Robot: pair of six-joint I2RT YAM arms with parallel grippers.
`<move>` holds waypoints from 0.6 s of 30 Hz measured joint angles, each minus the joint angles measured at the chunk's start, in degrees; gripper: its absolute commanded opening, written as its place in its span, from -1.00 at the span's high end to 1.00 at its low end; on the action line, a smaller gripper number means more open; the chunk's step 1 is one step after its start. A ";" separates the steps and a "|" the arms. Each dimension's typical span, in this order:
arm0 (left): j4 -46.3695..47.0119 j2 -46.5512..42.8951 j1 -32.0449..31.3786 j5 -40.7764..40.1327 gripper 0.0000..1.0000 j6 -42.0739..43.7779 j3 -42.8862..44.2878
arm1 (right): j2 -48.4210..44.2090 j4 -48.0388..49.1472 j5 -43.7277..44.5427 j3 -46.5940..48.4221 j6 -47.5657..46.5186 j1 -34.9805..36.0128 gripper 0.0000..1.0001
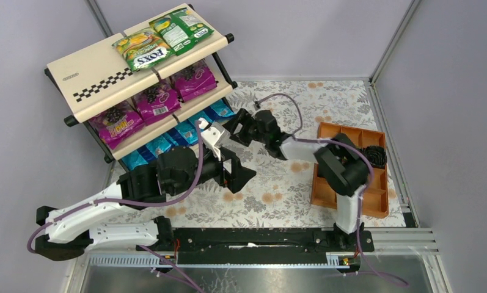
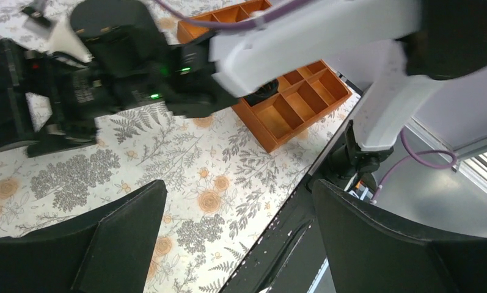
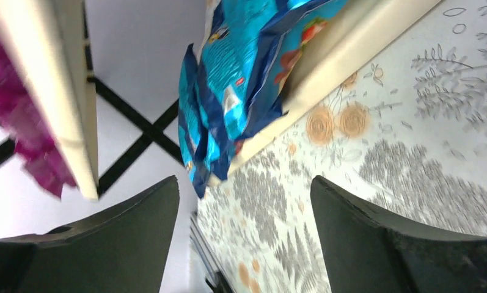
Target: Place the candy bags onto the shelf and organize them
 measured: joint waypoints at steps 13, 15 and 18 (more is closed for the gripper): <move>5.11 -0.22 0.00 -8.13 -0.98 7.15 2.36 | -48.04 -34.42 5.92 -15.41 -31.80 -1.01 -1.00; 6.67 -0.22 0.00 -10.32 -0.97 9.64 3.91 | -55.69 -41.72 7.91 -13.97 -36.17 -1.03 -1.00; 10.08 -0.46 0.00 -12.70 -0.98 13.14 6.10 | -64.15 -51.78 11.17 -7.93 -41.77 -1.03 -1.00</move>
